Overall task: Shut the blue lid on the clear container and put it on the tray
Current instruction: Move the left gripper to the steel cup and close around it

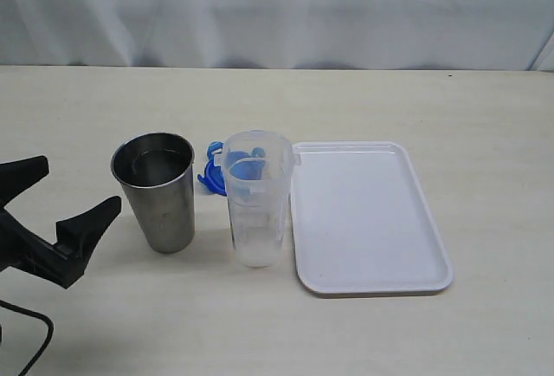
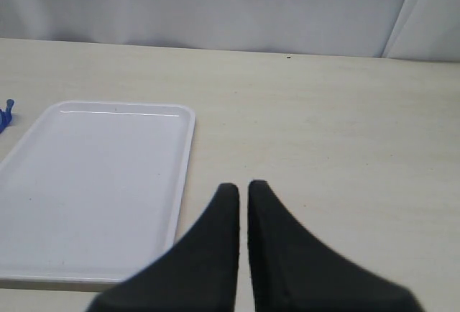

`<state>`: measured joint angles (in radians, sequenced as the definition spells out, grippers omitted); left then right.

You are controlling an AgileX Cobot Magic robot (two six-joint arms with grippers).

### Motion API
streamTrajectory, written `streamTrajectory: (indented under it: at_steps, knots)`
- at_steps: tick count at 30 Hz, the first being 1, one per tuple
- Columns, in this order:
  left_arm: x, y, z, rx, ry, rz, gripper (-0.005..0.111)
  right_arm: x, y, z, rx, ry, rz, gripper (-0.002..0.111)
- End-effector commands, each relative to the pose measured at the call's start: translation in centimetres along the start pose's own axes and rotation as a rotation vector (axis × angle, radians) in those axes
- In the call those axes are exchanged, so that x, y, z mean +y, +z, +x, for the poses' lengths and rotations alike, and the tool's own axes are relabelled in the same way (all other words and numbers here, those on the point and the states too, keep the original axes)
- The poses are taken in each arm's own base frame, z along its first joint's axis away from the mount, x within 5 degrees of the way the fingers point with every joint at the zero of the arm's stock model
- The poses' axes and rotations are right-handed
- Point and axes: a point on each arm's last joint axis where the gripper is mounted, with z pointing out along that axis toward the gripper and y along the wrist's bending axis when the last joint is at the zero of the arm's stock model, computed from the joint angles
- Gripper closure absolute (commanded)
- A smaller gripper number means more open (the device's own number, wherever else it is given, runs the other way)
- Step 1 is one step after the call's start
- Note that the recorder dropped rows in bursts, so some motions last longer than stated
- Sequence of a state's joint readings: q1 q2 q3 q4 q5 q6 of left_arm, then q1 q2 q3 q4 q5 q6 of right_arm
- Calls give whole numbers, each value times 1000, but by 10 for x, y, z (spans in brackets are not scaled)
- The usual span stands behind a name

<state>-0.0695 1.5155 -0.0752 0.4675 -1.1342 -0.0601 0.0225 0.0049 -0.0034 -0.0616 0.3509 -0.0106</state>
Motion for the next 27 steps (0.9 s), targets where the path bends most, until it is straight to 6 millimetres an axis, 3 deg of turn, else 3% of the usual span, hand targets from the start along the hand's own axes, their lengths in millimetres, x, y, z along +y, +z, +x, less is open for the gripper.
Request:
streamTrajectory:
  at_steps: [1,7,16,22,27]
  knots:
    - [0,4,5,-19,-5,8,14,0,0,1,-5,7,7,104]
    - [-2,15,21,60,-16,69,14,0,0,1,-5,7,7,104]
    - [3,65,42,104,11,248,14,0,0,1,-5,7,7,104]
    - [6,91,43,69,44,350,14,0,0,1,-5,7,7,104]
    - [10,98,41,54,42,336,14,0,0,1,-5,7,7,104]
